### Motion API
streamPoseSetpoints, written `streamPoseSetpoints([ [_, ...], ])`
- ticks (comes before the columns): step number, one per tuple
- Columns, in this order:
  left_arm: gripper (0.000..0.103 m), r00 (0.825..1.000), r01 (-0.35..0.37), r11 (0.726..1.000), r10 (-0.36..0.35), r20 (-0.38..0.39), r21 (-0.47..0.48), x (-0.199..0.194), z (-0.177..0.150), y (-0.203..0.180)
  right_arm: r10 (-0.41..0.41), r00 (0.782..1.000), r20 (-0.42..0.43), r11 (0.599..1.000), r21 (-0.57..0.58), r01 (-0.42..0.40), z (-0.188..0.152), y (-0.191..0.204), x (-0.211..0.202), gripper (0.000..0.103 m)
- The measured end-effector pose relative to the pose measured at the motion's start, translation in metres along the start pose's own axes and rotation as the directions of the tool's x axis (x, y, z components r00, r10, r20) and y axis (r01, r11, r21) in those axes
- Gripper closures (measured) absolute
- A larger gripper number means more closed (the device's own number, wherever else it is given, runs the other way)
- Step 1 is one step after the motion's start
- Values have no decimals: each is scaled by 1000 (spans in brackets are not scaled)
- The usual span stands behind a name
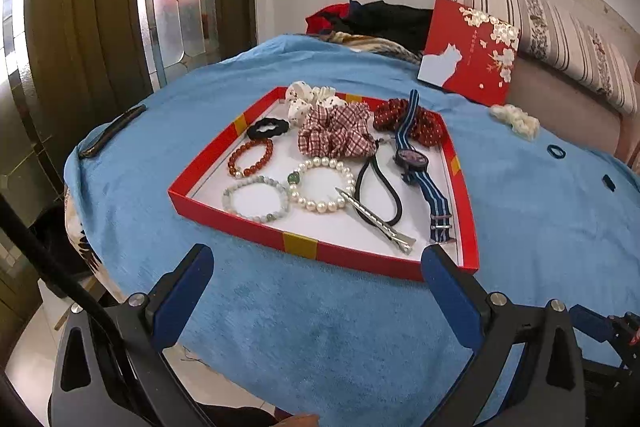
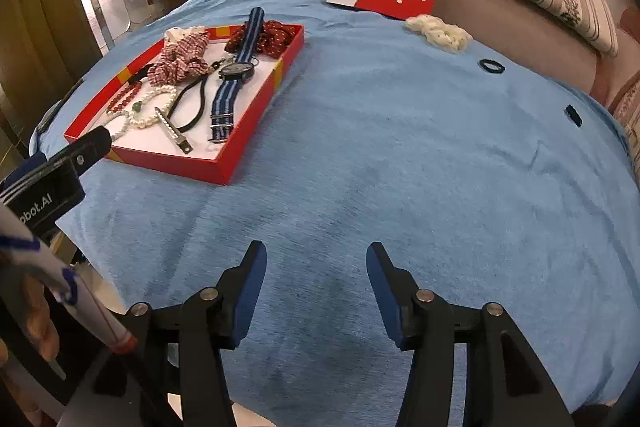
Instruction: Organize jewelry
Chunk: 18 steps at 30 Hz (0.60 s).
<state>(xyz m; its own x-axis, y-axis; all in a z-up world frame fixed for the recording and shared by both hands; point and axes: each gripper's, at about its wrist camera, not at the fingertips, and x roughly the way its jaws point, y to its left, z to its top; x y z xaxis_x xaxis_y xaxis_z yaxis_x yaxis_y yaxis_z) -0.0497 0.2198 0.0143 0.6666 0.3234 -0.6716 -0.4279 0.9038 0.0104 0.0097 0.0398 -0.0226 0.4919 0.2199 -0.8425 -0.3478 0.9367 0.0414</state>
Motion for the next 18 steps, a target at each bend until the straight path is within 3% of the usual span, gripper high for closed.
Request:
streamPoseSetpoints([
  [18, 0, 990, 63, 998, -61, -128, 12, 22, -7, -4, -37, 998, -43, 999, -5, 37, -1, -2, 13, 45],
])
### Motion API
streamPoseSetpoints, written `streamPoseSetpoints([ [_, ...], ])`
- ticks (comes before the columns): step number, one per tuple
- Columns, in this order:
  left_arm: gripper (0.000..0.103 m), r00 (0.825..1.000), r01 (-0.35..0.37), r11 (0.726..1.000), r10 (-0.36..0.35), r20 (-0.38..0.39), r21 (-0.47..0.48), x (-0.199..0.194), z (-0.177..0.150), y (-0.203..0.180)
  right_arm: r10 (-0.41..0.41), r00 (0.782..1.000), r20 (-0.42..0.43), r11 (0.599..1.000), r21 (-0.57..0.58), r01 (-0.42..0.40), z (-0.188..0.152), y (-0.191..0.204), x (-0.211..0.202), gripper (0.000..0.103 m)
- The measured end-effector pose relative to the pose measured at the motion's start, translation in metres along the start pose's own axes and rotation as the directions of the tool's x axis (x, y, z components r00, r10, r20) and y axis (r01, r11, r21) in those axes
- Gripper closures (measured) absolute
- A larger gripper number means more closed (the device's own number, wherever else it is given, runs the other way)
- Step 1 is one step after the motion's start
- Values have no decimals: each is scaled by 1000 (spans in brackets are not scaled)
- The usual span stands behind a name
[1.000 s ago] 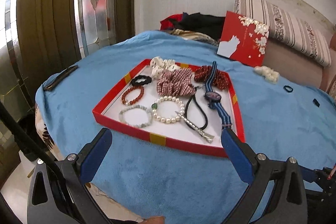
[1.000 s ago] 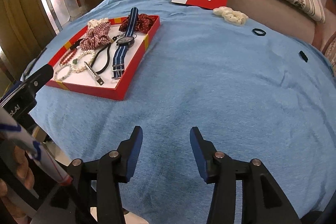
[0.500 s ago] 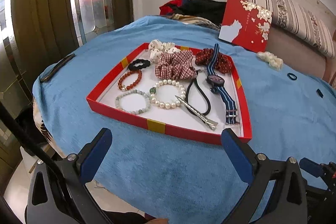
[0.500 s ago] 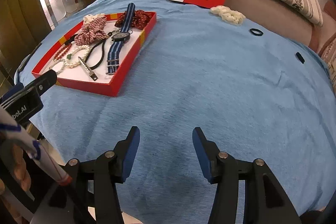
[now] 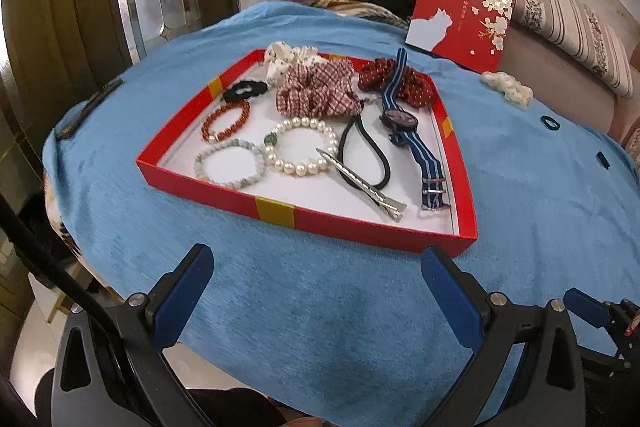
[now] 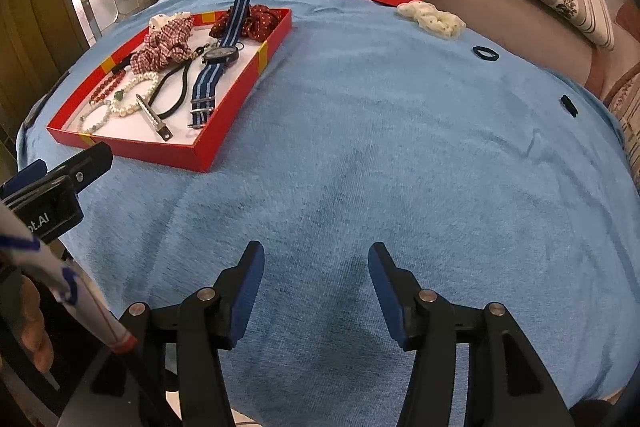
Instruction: Organize jewelry
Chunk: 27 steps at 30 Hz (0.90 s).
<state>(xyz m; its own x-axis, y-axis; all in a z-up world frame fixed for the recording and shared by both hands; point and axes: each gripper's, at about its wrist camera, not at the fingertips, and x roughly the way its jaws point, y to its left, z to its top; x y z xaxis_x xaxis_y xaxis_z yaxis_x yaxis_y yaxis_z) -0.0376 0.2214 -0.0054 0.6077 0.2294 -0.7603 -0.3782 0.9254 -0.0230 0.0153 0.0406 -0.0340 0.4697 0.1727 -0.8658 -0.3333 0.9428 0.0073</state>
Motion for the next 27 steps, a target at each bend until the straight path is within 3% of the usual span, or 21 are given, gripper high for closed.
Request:
streamPoseSetpoints([
  [27, 0, 997, 36, 999, -37, -69, -13, 16, -3, 2, -25, 1000, -9, 999, -26, 25, 0, 6, 7, 41],
])
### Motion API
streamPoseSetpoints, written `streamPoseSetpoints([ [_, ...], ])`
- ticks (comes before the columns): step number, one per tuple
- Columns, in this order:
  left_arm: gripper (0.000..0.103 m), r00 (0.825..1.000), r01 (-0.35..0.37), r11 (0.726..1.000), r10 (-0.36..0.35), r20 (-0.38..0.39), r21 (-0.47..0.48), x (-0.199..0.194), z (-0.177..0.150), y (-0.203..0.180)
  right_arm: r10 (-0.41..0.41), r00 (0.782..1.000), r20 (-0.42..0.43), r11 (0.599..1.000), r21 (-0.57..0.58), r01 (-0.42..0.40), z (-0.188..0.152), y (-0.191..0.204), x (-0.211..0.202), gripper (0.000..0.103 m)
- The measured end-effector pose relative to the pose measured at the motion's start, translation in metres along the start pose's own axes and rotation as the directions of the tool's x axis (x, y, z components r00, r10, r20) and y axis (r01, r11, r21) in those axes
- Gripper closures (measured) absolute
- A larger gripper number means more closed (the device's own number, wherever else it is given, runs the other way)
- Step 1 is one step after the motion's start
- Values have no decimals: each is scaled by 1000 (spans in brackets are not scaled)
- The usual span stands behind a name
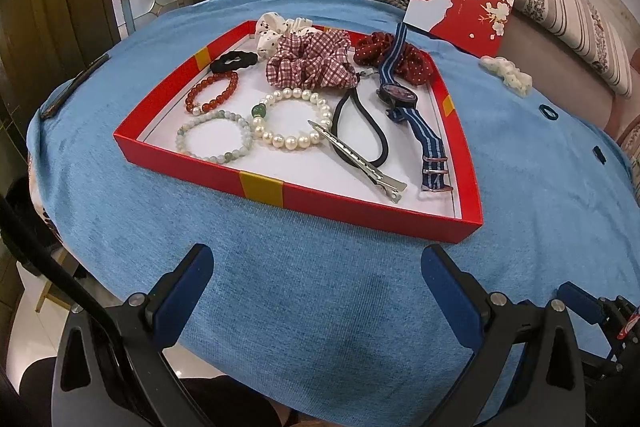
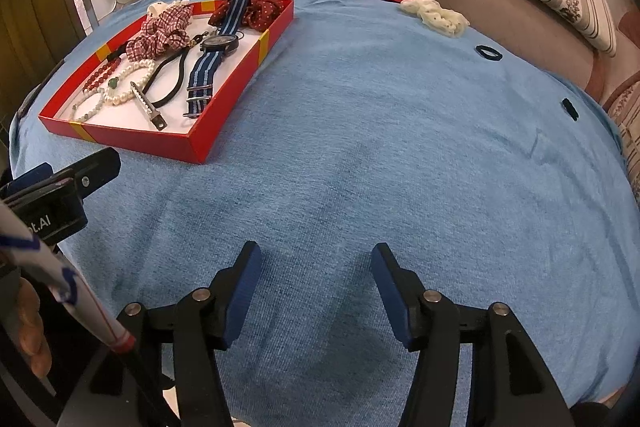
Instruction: Organize jewelry
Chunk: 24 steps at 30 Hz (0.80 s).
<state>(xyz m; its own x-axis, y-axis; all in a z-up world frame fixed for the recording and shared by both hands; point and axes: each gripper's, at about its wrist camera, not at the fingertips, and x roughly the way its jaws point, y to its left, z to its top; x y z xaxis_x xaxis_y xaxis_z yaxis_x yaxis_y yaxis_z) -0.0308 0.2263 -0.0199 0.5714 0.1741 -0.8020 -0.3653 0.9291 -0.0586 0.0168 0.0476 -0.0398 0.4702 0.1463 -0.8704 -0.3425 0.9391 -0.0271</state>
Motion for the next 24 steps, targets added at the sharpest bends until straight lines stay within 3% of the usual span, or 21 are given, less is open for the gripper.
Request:
streamPoseSetpoints([
  [24, 0, 1000, -3, 1000, 3, 6, -16, -2, 0, 6, -13, 1000, 6, 1000, -27, 13, -1, 6, 0, 40],
])
